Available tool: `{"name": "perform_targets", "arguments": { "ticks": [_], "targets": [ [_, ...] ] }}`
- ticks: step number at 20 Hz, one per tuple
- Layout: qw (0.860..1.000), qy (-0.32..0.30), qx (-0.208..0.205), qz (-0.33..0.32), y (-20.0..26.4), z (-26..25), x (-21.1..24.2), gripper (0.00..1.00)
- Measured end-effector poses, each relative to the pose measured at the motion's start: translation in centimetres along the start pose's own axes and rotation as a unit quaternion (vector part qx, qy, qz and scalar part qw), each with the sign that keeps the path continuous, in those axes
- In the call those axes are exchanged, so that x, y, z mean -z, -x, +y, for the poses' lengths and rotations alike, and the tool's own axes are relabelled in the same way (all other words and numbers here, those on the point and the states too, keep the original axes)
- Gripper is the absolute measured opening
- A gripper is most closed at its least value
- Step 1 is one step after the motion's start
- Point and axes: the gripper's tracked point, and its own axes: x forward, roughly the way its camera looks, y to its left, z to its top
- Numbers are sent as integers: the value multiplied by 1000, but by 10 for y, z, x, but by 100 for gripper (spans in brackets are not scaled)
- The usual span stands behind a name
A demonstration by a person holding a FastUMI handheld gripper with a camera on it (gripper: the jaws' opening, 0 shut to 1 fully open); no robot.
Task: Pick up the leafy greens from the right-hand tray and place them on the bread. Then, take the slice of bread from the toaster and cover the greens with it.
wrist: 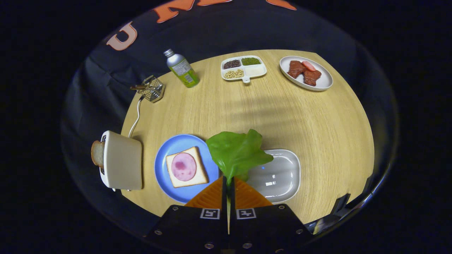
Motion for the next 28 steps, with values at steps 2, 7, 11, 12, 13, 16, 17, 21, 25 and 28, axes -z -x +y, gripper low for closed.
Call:
{"name": "perform_targets", "arguments": {
  "ticks": [2, 7, 11, 12, 13, 16, 17, 21, 25, 28],
  "targets": [
    [1000, 9, -13, 3, -1, 18, -1, 3],
    [998, 33, -47, 17, -8, 63, 3, 3],
    [994, 54, -83, 36, -19, 104, 13, 3],
    [993, 61, -89, 41, -24, 115, 16, 3],
    [992, 67, -94, 46, -29, 124, 18, 2],
    [990, 77, -102, 62, -45, 142, 24, 3],
    [989, 85, -99, 68, -52, 143, 26, 3],
    [990, 116, -37, 65, -83, 116, 25, 3],
    [990, 122, 14, 67, -94, 91, 22, 14],
    [993, 97, 14, 66, -79, 101, 18, 33]
  ]
}}
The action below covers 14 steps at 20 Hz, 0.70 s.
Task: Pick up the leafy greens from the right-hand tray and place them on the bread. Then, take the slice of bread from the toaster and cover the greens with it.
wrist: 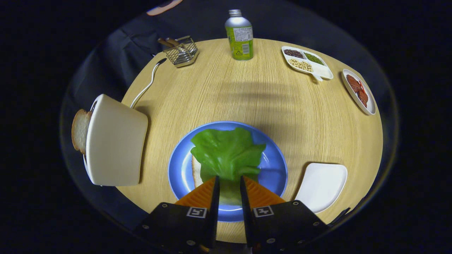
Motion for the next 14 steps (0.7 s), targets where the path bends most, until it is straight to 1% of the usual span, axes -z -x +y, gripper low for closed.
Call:
{"name": "perform_targets", "arguments": {
  "ticks": [2, 3, 4, 6, 9, 11, 14],
  "targets": [
    [1000, -18, -12, 3, 19, 16, -4, 46],
    [999, -26, -21, 2, 29, 27, -8, 54],
    [999, -33, -29, -1, 43, 40, -14, 56],
    [998, -37, -40, -10, 64, 64, -28, 65],
    [998, -18, -56, -25, 94, 110, -46, 78],
    [998, -10, -63, -30, 107, 141, -56, 82],
    [997, 2, -77, -30, 118, 184, -71, 82]
  ]
}}
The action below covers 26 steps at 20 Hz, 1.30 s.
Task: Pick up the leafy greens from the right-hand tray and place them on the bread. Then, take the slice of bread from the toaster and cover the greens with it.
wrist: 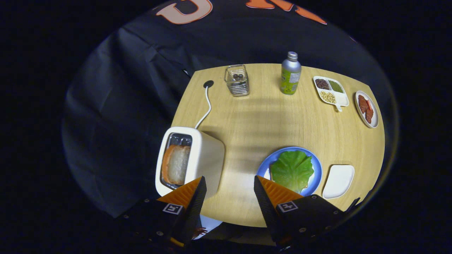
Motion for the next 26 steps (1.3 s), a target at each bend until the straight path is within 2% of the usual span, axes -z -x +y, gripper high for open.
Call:
{"name": "perform_targets", "arguments": {
  "ticks": [6, 10, 14, 19, 21, 26],
  "targets": [
    [1000, 22, -12, 16, -14, 66, -16, 83],
    [999, 22, 2, 41, -37, 84, -12, 75],
    [998, 11, 14, 60, -56, 90, -7, 59],
    [997, -17, 24, 72, -70, 86, -2, 25],
    [997, -23, 19, 66, -66, 84, -4, 17],
    [998, -44, -26, 48, -40, 88, -11, 12]
  ]
}}
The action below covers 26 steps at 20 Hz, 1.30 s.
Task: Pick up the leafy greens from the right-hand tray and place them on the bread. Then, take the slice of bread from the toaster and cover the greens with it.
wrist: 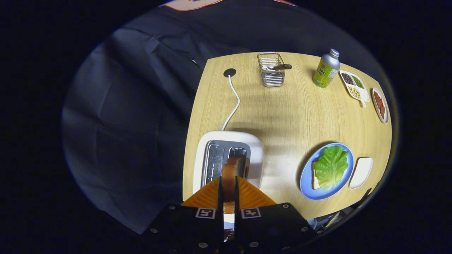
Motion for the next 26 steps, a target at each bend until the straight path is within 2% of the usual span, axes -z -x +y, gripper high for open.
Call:
{"name": "perform_targets", "arguments": {
  "ticks": [5, 8, 11, 16, 21, 26],
  "targets": [
    [998, -13, -47, -30, 44, -2, -4, 12],
    [994, -25, -90, -49, 75, -4, -8, 12],
    [991, -32, -111, -71, 98, -20, -12, 12],
    [990, -49, -102, -89, 105, -86, -8, 12],
    [991, -78, -85, -69, 85, -165, 10, 12],
    [989, -99, -95, -48, 58, -219, 28, 12]
  ]
}}
